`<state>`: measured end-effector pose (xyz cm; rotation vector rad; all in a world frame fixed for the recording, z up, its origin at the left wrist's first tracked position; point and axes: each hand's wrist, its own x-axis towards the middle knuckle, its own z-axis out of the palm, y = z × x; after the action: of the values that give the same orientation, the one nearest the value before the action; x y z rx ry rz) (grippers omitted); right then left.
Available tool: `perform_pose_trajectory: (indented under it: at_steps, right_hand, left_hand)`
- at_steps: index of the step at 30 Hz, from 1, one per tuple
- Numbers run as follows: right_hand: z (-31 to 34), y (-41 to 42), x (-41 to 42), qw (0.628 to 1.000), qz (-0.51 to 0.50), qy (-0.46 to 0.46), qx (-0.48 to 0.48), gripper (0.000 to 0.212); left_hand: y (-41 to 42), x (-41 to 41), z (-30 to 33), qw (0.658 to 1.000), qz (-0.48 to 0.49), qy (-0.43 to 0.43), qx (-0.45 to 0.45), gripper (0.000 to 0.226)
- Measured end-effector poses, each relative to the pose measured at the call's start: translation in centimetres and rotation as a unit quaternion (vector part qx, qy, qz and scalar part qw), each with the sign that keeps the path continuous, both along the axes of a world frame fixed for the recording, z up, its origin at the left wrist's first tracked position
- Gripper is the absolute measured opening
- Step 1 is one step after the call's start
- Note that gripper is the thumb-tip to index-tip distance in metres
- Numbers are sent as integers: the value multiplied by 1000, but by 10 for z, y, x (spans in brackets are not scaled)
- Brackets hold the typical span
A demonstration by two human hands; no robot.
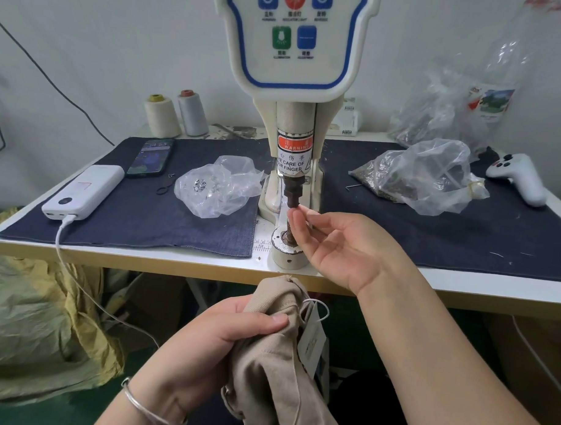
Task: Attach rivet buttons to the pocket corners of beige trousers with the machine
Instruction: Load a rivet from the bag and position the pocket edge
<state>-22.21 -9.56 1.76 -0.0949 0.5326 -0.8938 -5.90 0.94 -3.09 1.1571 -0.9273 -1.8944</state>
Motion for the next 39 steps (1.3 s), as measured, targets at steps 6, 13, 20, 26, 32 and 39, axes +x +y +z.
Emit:
perform_pose_trajectory:
  at_steps: [6, 13, 20, 26, 32, 39]
  right_hand:
    - [2, 3, 1, 999, -11, -42, 27, 46]
    - [-4, 10, 6, 995, -35, -91, 29, 45]
    - [-6, 12, 6, 995, -37, -93, 14, 49]
    - [-10, 13, 2, 998, -21, -60, -14, 44]
    - [-9, 12, 3, 999, -12, -28, -23, 49]
    - [-5, 10, 4, 998, -5, 36, -60, 53]
  left_hand:
    - [0, -1, 0, 1000, 0, 4, -1, 48]
    - [0, 0, 0, 1000, 3, 7, 0, 49]
    - [-1, 2, 2, 1000, 7, 10, 6, 49]
    - [-4, 5, 6, 999, 26, 25, 7, 44]
    - [-6, 9, 18, 999, 38, 11, -13, 38]
    - [-5, 20, 29, 997, 63, -11, -31, 35]
